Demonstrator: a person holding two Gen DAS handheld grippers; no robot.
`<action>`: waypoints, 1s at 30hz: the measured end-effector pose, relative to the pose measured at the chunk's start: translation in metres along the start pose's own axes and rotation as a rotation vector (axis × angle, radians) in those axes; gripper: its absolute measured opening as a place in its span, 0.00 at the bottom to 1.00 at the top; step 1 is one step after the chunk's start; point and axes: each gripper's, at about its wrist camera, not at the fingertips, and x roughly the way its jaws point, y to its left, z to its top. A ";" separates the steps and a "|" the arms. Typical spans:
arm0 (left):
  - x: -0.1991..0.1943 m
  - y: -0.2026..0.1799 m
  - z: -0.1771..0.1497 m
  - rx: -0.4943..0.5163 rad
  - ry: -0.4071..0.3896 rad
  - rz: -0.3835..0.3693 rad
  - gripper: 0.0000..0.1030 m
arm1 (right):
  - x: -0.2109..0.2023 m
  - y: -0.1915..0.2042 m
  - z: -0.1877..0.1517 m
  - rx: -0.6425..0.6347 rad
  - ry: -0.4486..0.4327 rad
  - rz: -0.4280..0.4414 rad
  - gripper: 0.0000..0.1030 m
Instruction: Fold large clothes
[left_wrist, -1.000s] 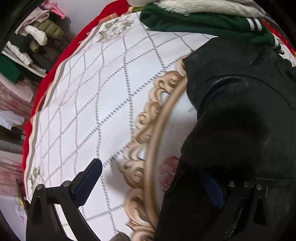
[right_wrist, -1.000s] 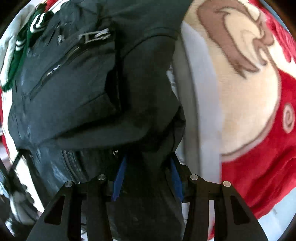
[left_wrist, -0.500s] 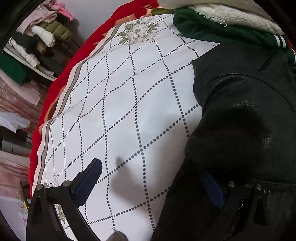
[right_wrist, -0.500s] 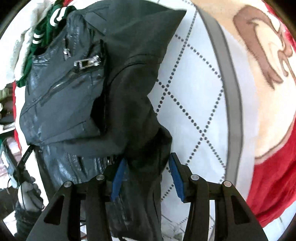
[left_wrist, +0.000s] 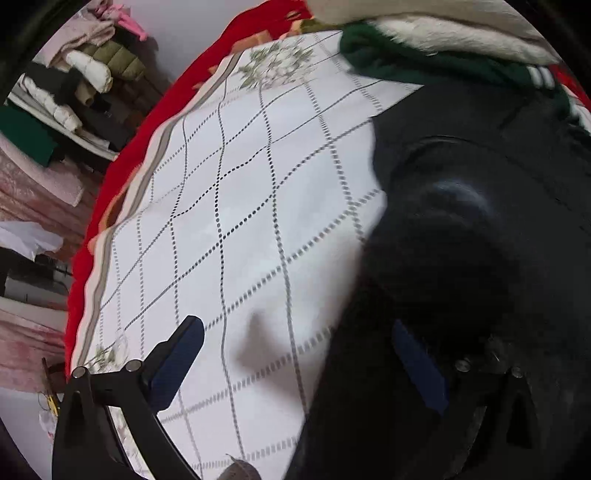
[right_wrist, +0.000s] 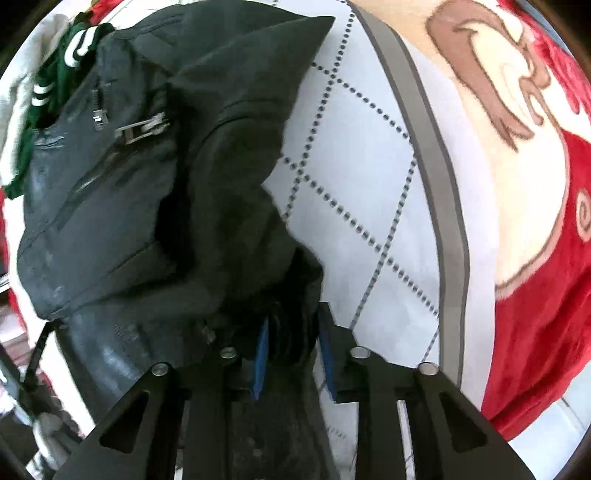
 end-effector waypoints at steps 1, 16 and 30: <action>-0.009 -0.004 -0.006 0.016 -0.014 -0.019 1.00 | -0.003 -0.004 -0.004 0.004 0.012 0.016 0.27; 0.032 -0.019 -0.029 -0.018 0.022 -0.215 1.00 | 0.007 0.033 -0.040 0.084 -0.034 0.019 0.51; -0.042 0.013 0.062 -0.068 -0.168 -0.068 1.00 | -0.065 0.051 -0.005 0.130 -0.227 0.041 0.51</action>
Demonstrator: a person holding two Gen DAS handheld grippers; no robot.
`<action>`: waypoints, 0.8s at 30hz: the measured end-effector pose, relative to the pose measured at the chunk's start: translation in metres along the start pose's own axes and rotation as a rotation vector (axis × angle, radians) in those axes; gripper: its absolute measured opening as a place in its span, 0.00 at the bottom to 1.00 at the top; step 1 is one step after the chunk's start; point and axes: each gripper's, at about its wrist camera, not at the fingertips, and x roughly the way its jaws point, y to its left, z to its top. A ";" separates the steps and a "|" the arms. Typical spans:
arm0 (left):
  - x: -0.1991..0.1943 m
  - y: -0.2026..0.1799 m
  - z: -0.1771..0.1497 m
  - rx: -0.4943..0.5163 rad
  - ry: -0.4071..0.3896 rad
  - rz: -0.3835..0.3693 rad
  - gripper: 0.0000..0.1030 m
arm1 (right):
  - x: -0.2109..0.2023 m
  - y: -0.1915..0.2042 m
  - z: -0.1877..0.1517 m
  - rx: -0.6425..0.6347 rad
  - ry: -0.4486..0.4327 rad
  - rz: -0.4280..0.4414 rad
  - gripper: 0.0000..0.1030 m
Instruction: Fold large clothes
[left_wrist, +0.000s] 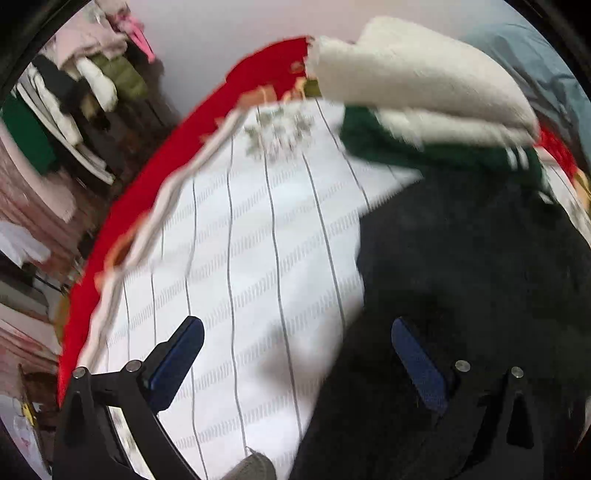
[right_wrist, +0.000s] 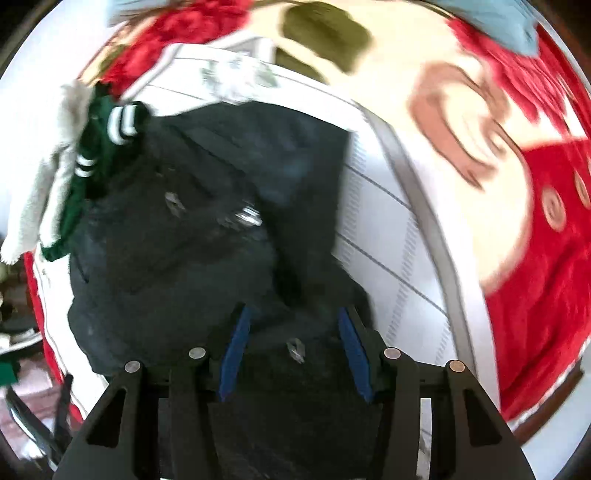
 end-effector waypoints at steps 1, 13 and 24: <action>0.008 -0.003 0.007 0.005 -0.004 0.015 1.00 | 0.005 0.007 0.005 0.003 0.002 0.016 0.51; 0.101 -0.043 0.011 0.202 0.098 0.032 1.00 | 0.096 0.053 0.036 -0.044 0.055 -0.048 0.69; 0.080 -0.054 0.020 0.212 0.061 0.080 1.00 | 0.029 0.023 0.020 0.021 -0.144 -0.204 0.00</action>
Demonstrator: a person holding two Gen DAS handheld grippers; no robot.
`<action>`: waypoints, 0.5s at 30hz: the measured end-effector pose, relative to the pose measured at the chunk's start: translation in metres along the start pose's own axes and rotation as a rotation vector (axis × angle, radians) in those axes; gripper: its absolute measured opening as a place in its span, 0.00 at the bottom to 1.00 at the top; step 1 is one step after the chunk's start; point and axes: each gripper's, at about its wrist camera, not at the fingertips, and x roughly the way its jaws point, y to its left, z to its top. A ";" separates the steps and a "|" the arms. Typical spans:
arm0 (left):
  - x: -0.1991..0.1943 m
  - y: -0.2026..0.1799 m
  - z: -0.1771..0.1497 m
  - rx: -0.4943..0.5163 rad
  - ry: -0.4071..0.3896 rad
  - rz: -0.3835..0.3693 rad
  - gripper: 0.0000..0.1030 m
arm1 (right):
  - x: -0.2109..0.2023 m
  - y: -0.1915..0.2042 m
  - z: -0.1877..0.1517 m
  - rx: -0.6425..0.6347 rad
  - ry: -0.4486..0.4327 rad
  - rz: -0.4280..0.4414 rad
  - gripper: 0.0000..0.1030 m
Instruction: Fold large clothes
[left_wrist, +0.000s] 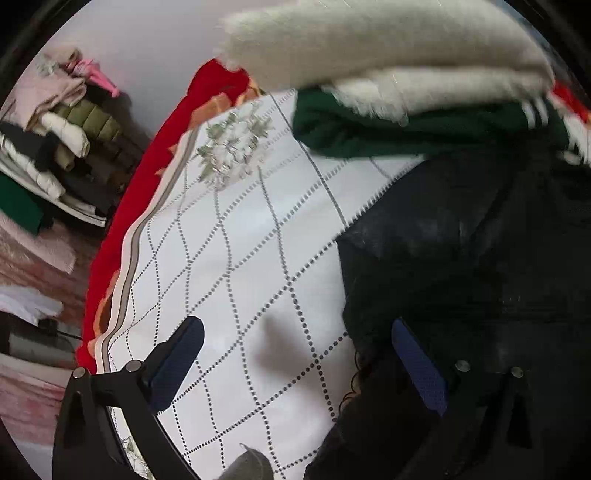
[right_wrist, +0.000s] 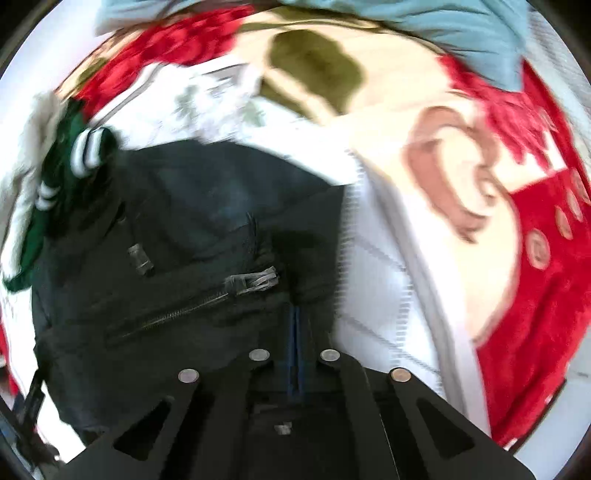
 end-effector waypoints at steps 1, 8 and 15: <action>0.005 -0.004 -0.002 0.005 0.013 0.006 1.00 | 0.002 -0.005 0.003 0.001 -0.004 -0.028 0.00; 0.003 -0.005 0.000 -0.005 0.033 0.009 1.00 | -0.001 -0.016 0.014 0.040 0.095 0.124 0.00; 0.009 0.003 -0.012 -0.036 0.049 0.022 1.00 | 0.001 0.039 0.001 -0.130 0.148 0.276 0.51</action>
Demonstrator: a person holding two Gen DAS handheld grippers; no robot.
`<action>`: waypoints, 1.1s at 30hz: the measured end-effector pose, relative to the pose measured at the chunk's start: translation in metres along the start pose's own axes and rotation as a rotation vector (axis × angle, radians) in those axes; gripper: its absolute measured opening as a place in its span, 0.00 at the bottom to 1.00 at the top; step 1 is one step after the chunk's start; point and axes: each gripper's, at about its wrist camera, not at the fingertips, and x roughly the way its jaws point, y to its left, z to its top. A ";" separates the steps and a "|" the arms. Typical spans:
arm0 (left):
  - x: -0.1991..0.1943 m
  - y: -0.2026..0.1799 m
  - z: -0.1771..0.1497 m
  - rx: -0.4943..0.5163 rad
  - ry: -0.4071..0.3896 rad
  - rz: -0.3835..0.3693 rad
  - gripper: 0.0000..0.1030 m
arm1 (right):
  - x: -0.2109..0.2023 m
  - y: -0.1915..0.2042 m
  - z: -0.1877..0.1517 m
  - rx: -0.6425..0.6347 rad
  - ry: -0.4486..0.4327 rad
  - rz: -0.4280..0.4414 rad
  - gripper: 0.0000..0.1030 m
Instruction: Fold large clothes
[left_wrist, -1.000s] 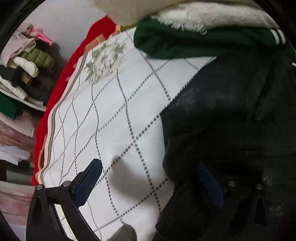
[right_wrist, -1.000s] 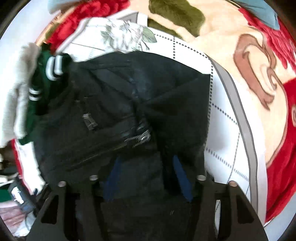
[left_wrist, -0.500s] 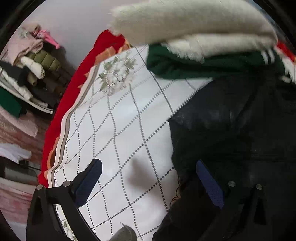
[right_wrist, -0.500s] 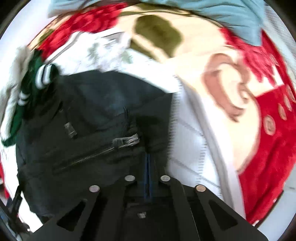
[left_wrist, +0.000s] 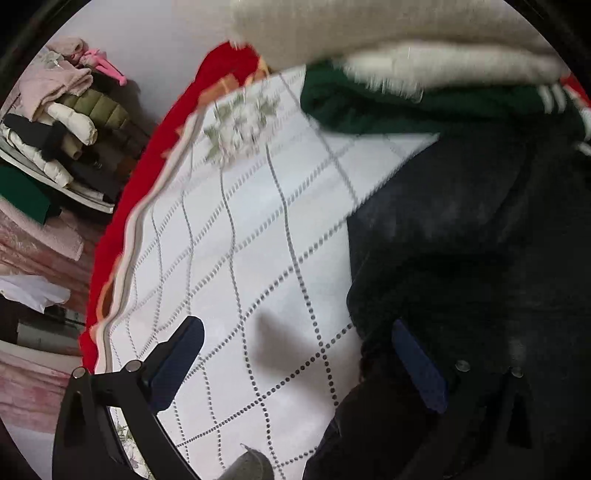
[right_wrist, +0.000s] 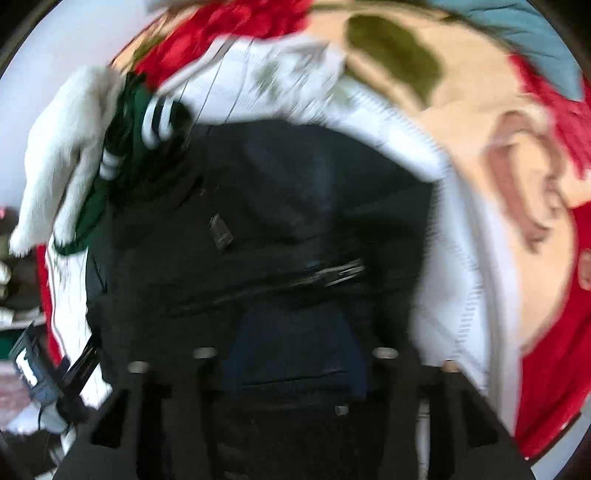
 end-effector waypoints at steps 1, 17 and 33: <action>0.010 -0.002 -0.002 0.002 0.008 -0.012 1.00 | 0.013 0.002 0.000 -0.006 0.029 -0.009 0.51; -0.057 -0.006 -0.025 0.034 -0.052 0.122 1.00 | 0.008 -0.014 -0.009 -0.035 0.066 0.050 0.96; -0.197 -0.196 -0.171 0.100 0.166 0.019 1.00 | -0.029 -0.183 -0.012 -0.118 0.235 0.098 0.96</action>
